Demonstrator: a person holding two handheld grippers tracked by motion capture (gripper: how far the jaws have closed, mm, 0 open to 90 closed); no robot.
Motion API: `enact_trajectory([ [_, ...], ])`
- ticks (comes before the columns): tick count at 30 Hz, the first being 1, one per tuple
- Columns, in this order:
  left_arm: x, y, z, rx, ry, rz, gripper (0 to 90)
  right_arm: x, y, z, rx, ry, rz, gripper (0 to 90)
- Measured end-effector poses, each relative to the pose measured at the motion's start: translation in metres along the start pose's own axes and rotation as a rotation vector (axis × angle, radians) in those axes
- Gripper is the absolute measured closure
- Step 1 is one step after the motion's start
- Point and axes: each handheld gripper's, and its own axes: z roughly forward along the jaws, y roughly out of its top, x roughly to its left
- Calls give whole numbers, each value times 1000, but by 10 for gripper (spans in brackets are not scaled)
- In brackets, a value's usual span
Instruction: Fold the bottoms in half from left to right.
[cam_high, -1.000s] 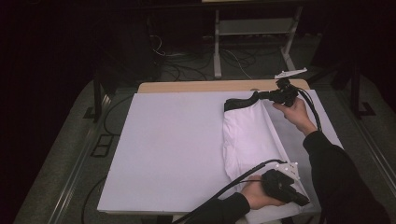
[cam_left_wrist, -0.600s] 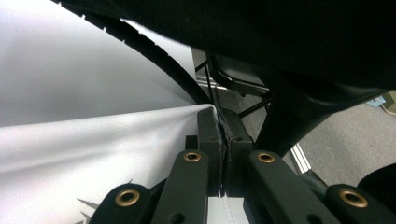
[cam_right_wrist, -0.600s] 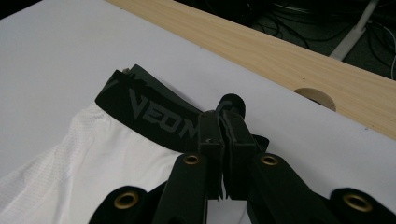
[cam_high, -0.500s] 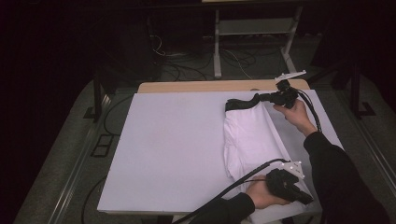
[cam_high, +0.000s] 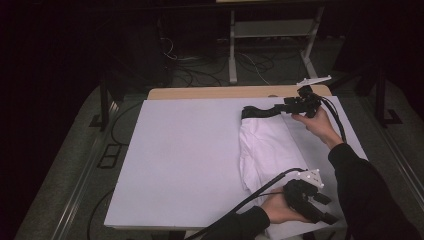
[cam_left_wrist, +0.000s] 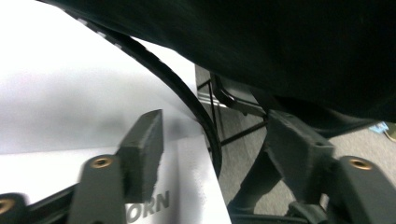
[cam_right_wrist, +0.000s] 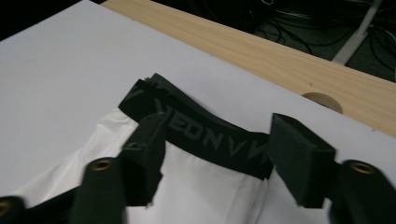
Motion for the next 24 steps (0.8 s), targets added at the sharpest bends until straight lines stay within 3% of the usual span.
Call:
enact_trajectory([
  [4,5,-1,-11,-36,14,-17,242,2,-3,-5,9,0,-4,144],
  [7,9,-1,-18,-57,34,-35,159,3,-8,-9,-12,6,11,121],
  [10,11,1,-25,-73,70,-43,90,4,-12,-11,-8,3,22,36],
  [16,12,3,-38,-71,118,-45,0,7,-17,-13,-7,11,21,0],
  [24,12,0,-59,-69,169,-38,0,15,-23,-19,-14,4,20,0],
])
